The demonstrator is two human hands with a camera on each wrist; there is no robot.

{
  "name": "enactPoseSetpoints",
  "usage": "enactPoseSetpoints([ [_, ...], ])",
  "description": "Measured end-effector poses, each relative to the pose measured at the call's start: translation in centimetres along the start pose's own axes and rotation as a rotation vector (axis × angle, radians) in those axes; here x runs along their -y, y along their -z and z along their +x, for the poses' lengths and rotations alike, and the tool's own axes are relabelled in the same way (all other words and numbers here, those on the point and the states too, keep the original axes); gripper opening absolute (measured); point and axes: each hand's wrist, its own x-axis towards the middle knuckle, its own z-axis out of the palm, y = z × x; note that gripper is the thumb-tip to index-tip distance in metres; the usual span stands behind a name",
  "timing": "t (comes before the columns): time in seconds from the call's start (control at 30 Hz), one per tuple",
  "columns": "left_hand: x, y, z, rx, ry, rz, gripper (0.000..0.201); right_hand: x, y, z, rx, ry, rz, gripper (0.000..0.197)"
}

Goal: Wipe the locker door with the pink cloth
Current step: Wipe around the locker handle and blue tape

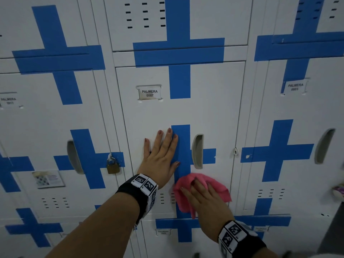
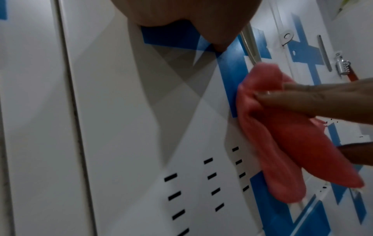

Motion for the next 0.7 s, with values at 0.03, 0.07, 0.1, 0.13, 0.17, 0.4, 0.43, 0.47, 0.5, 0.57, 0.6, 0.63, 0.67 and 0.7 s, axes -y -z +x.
enactPoseSetpoints([
  [0.03,0.0,0.0,0.0,-0.002,-0.002,0.002,0.081,-0.3,0.2,-0.2,0.036,0.013,-0.016,0.125],
  [0.07,0.0,-0.1,0.0,-0.005,-0.001,0.004,0.081,-0.3,0.6,-0.5,0.045,-0.003,-0.005,0.124],
  [0.1,0.0,-0.1,0.0,-0.007,0.0,0.005,0.081,-0.3,0.9,-0.7,0.018,-0.033,0.03,0.121],
  [0.13,0.0,-0.1,0.0,-0.008,0.001,0.002,0.081,-0.1,1.3,-0.9,-0.036,-0.076,0.097,0.115],
  [0.17,0.0,-0.1,0.0,-0.009,0.002,-0.003,0.081,0.2,1.7,-0.9,-0.107,-0.126,0.177,0.107],
  [0.4,0.0,-0.2,0.1,-0.018,0.007,-0.04,0.082,0.2,8.0,3.8,-0.251,-0.299,0.228,0.091],
  [0.43,0.0,-0.2,0.1,-0.019,0.007,-0.034,0.082,0.5,8.5,4.4,-0.235,-0.326,0.248,0.094],
  [0.47,0.0,-0.3,0.1,-0.02,0.006,-0.03,0.082,0.9,8.8,4.8,-0.231,-0.352,0.279,0.095],
  [0.5,0.1,-0.3,0.1,-0.023,0.002,-0.028,0.083,1.3,9.0,5.1,-0.243,-0.378,0.321,0.096],
  [0.57,0.1,-0.4,0.0,-0.025,-0.012,-0.023,0.084,2.2,9.4,6.0,-0.306,-0.445,0.445,0.099],
  [0.6,0.1,-0.3,0.0,-0.028,-0.019,-0.022,0.085,2.6,9.6,6.5,-0.345,-0.481,0.506,0.101],
  [0.63,0.1,-0.3,0.0,-0.033,-0.022,-0.025,0.085,2.8,9.7,6.8,-0.375,-0.507,0.548,0.103],
  [0.67,0.1,-0.3,0.0,-0.038,-0.024,-0.031,0.085,2.9,9.7,7.0,-0.391,-0.518,0.564,0.104],
  [0.7,0.1,-0.3,-0.1,-0.041,-0.025,-0.037,0.086,2.8,9.5,7.0,-0.389,-0.513,0.556,0.105],
])
